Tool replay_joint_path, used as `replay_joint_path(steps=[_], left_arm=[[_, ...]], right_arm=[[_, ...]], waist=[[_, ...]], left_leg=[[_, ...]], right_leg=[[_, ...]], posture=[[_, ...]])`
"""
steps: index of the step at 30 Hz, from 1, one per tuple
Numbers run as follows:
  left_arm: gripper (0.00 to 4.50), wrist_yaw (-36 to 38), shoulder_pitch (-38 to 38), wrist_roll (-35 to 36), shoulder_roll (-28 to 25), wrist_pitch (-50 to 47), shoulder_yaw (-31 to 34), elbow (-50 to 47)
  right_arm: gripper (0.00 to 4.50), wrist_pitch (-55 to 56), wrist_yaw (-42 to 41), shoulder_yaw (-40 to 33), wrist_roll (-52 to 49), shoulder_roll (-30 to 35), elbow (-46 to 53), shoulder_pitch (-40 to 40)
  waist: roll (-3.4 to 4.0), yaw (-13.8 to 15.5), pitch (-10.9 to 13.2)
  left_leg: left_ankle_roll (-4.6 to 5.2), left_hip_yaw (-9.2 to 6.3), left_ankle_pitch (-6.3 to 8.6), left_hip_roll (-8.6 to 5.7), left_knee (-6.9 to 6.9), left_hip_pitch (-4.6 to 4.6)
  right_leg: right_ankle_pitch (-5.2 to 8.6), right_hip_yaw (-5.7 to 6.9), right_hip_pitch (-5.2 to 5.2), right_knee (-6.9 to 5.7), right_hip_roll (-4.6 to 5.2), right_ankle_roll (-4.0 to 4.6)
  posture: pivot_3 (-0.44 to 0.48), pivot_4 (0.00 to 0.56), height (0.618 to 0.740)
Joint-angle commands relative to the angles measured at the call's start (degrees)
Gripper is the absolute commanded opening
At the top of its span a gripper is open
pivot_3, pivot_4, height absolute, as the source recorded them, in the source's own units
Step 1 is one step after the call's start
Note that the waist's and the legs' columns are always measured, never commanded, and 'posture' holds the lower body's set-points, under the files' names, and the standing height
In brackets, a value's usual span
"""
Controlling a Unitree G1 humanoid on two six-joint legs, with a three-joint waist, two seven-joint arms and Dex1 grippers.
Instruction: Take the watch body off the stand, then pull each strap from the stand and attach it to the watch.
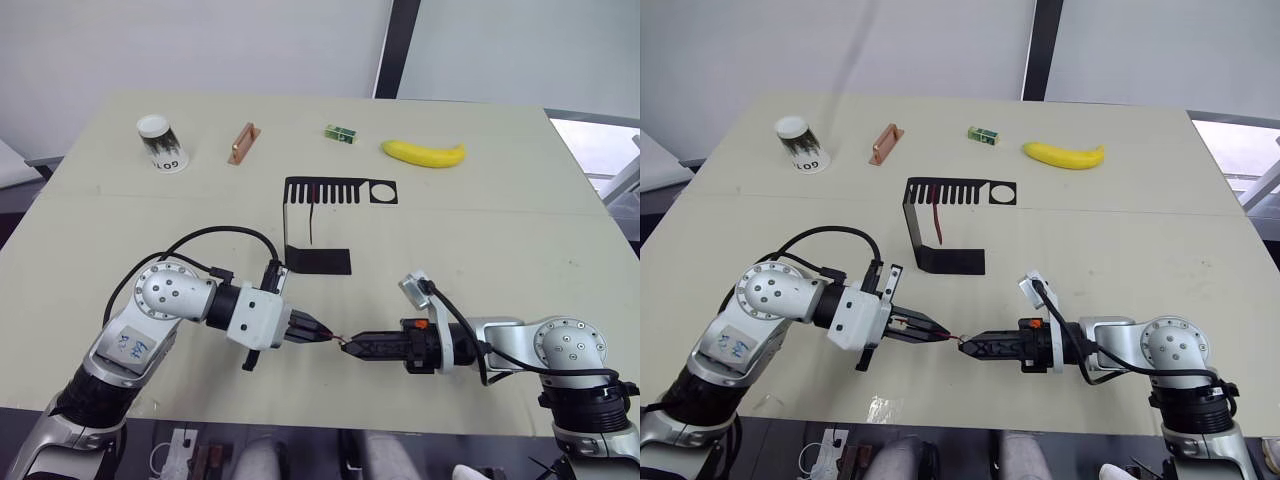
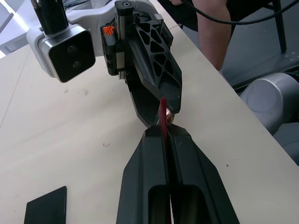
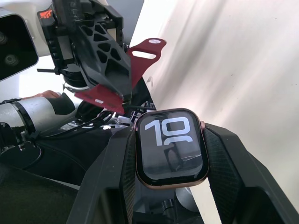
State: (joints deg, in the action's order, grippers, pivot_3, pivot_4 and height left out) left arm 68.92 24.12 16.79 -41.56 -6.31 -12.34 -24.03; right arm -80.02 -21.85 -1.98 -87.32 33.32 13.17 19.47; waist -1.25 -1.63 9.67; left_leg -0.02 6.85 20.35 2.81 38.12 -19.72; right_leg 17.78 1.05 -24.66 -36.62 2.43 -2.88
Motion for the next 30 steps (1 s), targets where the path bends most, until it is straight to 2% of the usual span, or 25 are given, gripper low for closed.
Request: replay_joint_path(steps=[1,30], left_arm=[[0.00,0.1,-0.3,0.2,-0.2,0.2,-0.3,-2.0],[0.00,-1.6,-2.9,-4.4,0.3,2.3,-1.6,-1.5]], right_arm=[[1.58,0.5,0.7,0.1,-1.5,0.6,1.7,-0.3],[1.58,0.6,0.7,0.6,-2.0,0.6,1.5,0.0]], waist=[[0.00,0.0,0.0],[0.00,0.0,0.0]], left_leg=[[0.00,0.00,0.00,0.00,0.00,0.00],[0.00,0.00,0.00,0.00,0.01,0.00]], right_leg=[[0.00,0.00,0.00,0.00,0.00,0.00],[0.00,0.00,0.00,-0.01,0.00,0.00]], posture=[[0.000,0.150,0.739],[0.000,0.150,0.739]])
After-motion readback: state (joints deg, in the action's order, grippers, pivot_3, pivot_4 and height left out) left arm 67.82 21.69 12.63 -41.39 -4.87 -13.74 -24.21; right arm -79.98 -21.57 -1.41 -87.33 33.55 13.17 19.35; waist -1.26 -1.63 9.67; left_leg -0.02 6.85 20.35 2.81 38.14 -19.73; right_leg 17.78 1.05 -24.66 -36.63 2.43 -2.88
